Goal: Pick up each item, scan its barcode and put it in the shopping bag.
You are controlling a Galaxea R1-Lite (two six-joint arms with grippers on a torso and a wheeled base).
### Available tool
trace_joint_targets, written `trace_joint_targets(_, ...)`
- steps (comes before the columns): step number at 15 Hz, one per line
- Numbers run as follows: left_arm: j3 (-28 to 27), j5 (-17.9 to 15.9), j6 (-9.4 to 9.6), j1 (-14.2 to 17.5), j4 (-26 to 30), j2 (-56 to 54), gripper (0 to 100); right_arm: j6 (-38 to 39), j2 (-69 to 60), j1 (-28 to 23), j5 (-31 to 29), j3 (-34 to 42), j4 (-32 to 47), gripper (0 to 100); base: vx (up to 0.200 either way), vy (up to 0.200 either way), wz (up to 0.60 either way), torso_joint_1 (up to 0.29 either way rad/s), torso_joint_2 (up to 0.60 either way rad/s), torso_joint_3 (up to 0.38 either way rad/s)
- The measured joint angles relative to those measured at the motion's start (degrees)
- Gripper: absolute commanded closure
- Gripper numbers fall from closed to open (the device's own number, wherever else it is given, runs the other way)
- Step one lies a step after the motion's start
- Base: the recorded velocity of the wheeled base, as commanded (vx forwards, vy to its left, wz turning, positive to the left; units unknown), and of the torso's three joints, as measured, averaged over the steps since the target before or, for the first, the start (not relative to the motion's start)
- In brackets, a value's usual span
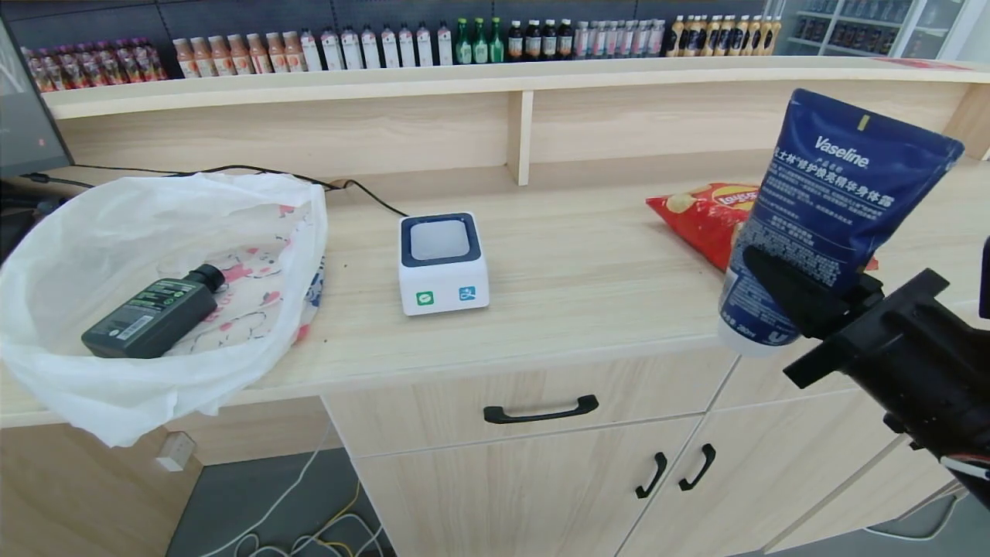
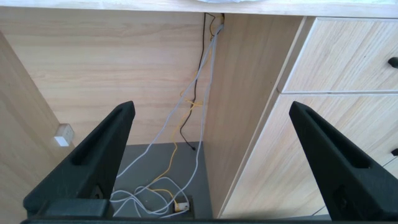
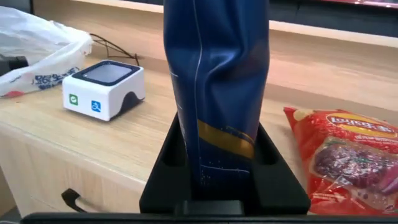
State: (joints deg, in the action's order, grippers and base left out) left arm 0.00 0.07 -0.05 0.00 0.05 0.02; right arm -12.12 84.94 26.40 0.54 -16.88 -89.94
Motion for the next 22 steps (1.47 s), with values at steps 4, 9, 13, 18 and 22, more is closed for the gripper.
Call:
trace_joint_targets(4,0.0,0.0,-0.02,0.0,0.0,0.0,0,1.1,3.2,1.7,-7.2,-4.8,-0.1,100,0.0,0.0,0.0,0.0,0.0,0.0)
trace_joint_targets(9,0.0,0.0,0.05,0.0,0.0,0.0,0,0.0,5.5,4.8,-9.9,-6.8,0.0,100,0.0,0.08,0.0,0.002,0.0,0.0)
trace_joint_targets(13,0.0,0.0,0.05,0.0,0.0,0.0,0,-0.3,5.7,5.5,-17.5,-9.4,-0.2,100,0.0,0.2,0.0,-0.001,0.0,0.001)
trace_joint_targets(18,0.0,0.0,-0.02,0.0,0.0,0.0,0,0.0,5.2,6.5,-17.6,-9.4,-0.1,100,0.0,0.2,0.0,0.007,0.0,0.002)
trace_joint_targets(22,0.0,0.0,-0.11,0.0,0.0,0.0,0,-0.1,3.7,6.4,-18.1,-9.1,0.0,100,0.0,0.2,0.0,0.004,0.0,0.006)
